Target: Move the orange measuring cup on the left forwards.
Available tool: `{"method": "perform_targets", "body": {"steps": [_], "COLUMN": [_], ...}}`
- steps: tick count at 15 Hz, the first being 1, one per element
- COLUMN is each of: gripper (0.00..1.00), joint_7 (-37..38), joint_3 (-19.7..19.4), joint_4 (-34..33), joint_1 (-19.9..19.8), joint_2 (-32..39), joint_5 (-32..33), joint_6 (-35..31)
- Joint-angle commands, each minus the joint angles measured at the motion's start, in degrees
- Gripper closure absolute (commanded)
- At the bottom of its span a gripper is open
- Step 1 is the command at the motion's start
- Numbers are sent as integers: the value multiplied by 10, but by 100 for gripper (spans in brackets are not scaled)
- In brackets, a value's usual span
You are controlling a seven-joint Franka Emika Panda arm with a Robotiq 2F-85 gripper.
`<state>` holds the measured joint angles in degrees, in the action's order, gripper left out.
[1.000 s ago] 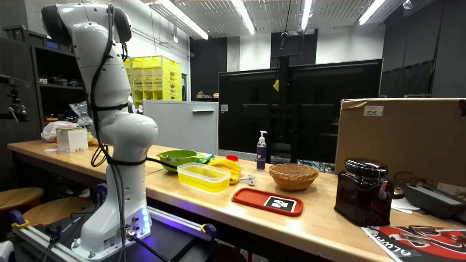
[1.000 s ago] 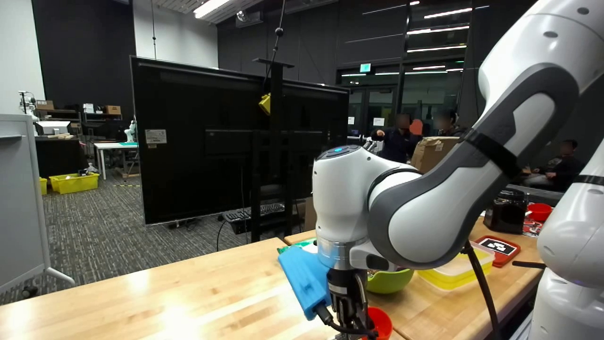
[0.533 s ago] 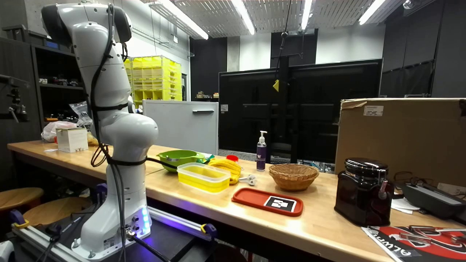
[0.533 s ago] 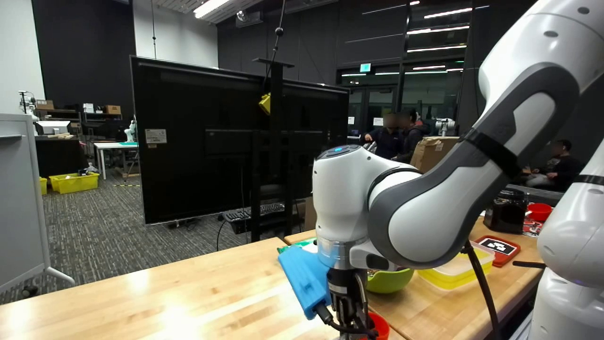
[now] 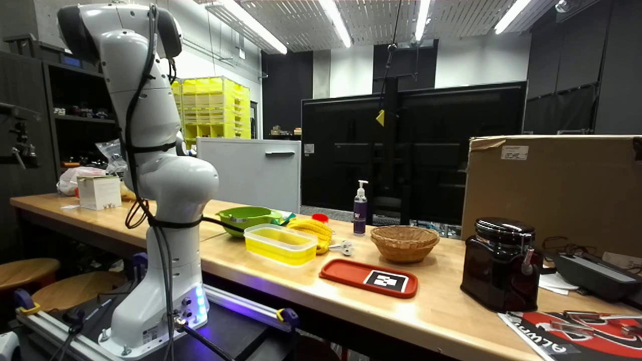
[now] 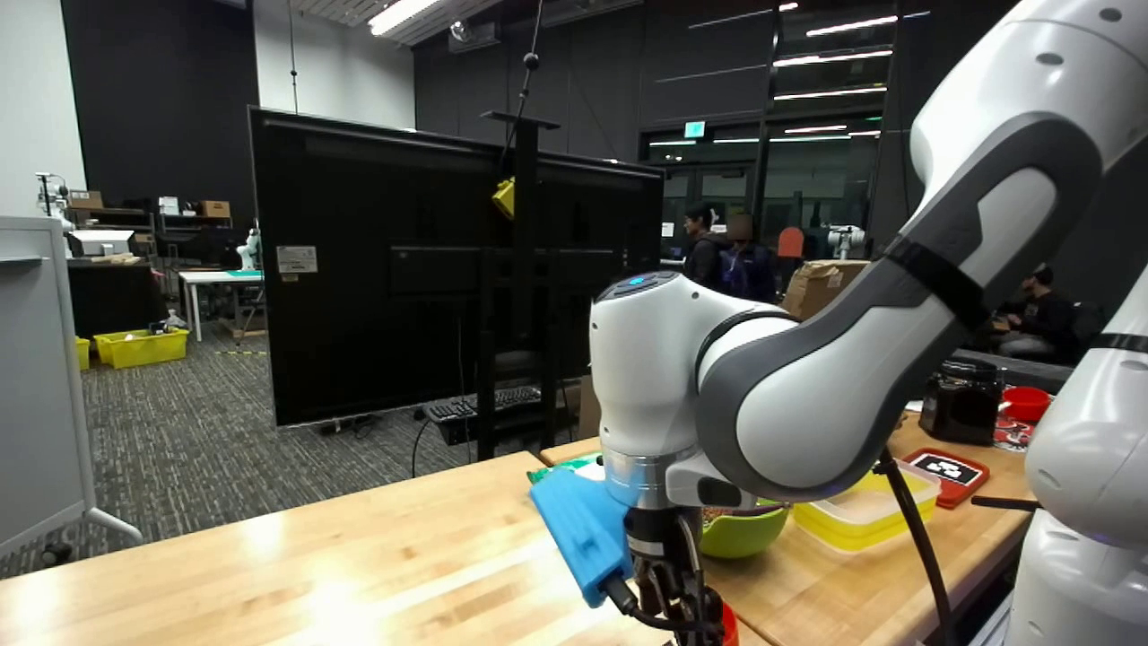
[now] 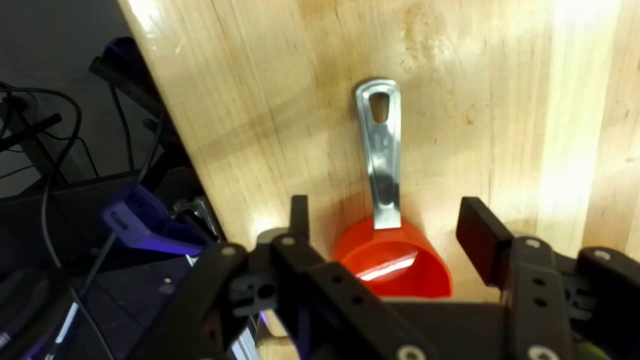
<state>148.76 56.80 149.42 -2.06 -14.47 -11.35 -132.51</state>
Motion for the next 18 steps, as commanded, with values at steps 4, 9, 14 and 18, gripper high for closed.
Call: {"method": "perform_targets", "body": {"steps": [4,9,14,18], "gripper": [0,0,0,0], "joint_7": [-12,-93,-228,-376], "joint_3": [-92,-132,-161,-194], "joint_4": [-47,-73,-88,-93], "joint_1": [94,155,199,229], "joint_2": [-6,-2,2,-4], "joint_5": [63,98,98,80], "joint_6": [93,57,17,17]}}
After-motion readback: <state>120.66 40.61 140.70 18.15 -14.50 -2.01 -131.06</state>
